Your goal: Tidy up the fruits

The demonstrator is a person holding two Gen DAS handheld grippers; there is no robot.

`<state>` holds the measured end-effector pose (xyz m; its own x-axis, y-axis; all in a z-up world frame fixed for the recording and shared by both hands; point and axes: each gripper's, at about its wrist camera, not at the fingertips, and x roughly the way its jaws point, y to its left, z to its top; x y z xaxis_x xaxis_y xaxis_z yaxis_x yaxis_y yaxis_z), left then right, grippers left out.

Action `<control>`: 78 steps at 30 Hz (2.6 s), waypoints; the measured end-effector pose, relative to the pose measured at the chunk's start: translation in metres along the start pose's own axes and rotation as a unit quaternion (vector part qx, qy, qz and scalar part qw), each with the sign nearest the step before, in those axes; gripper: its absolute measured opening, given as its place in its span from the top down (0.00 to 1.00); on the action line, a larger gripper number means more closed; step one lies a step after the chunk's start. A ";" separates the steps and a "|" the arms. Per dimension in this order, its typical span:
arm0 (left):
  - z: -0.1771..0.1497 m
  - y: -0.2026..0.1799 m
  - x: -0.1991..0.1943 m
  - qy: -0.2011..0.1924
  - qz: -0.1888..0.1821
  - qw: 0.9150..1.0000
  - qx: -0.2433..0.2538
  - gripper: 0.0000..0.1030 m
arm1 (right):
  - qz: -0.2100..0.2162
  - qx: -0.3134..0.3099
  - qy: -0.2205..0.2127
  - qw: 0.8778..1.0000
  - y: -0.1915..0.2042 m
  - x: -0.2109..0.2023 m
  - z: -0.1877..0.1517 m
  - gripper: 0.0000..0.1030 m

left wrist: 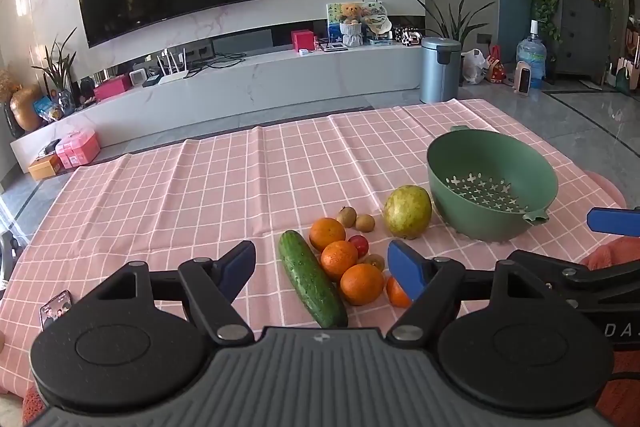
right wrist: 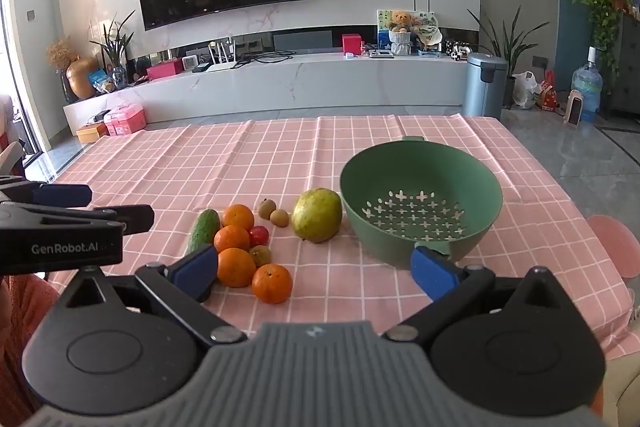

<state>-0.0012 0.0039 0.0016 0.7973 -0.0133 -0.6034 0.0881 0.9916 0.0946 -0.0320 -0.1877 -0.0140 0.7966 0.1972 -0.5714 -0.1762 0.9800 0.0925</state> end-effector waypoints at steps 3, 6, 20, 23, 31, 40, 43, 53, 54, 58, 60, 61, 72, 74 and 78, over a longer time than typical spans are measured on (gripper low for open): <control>0.000 -0.001 0.001 0.004 -0.004 1.000 0.001 0.14 | 0.000 0.000 0.000 1.000 0.000 0.000 0.000 0.04; -0.001 -0.003 0.002 0.005 -0.005 1.000 0.003 0.15 | 0.000 0.000 0.003 1.000 -0.003 0.001 0.003 0.04; -0.001 -0.003 0.002 0.005 -0.006 1.000 0.002 0.15 | -0.002 -0.001 0.007 1.000 -0.004 0.002 0.002 0.04; -0.001 -0.003 0.002 0.005 -0.006 1.000 0.002 0.15 | -0.003 -0.001 0.006 1.000 -0.004 0.002 0.002 0.04; -0.002 -0.003 0.001 0.005 -0.007 1.000 0.002 0.15 | -0.007 -0.001 0.005 1.000 -0.006 0.001 0.002 0.04; -0.002 -0.005 0.002 0.007 -0.006 1.000 0.003 0.15 | -0.012 0.001 0.008 1.000 -0.006 0.001 0.002 0.04; -0.003 -0.005 0.003 0.007 -0.007 1.000 0.003 0.15 | -0.012 0.001 0.009 1.000 -0.006 0.001 0.002 0.04; -0.003 -0.006 0.003 0.008 -0.008 1.000 0.002 0.15 | -0.012 0.000 0.010 1.000 -0.006 0.002 0.002 0.04; -0.003 -0.006 0.004 0.008 -0.008 1.000 0.002 0.15 | -0.013 0.000 0.011 1.000 -0.006 0.002 0.002 0.04; -0.004 -0.008 0.004 0.011 -0.010 1.000 0.002 0.15 | -0.014 0.001 0.013 1.000 -0.006 0.003 0.003 0.04; -0.003 -0.008 0.004 0.011 -0.011 1.000 0.002 0.15 | -0.015 0.002 0.014 1.000 -0.006 0.004 0.003 0.04; -0.003 -0.008 0.003 0.012 -0.011 1.000 0.002 0.15 | -0.015 0.003 0.015 1.000 -0.006 0.004 0.003 0.04; -0.001 -0.007 0.004 0.014 -0.012 1.000 0.002 0.15 | -0.016 0.002 0.017 1.000 -0.007 0.005 0.004 0.04; -0.001 -0.007 0.004 0.014 -0.012 1.000 0.002 0.15 | -0.016 0.002 0.016 1.000 -0.006 0.005 0.004 0.04; -0.001 -0.007 0.004 0.014 -0.012 1.000 0.001 0.15 | -0.017 0.002 0.018 1.000 -0.006 0.006 0.004 0.04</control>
<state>0.0005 -0.0027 -0.0022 0.7780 -0.0340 -0.6273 0.1092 0.9906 0.0818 -0.0235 -0.1926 -0.0151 0.7812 0.1635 -0.6025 -0.1473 0.9861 0.0766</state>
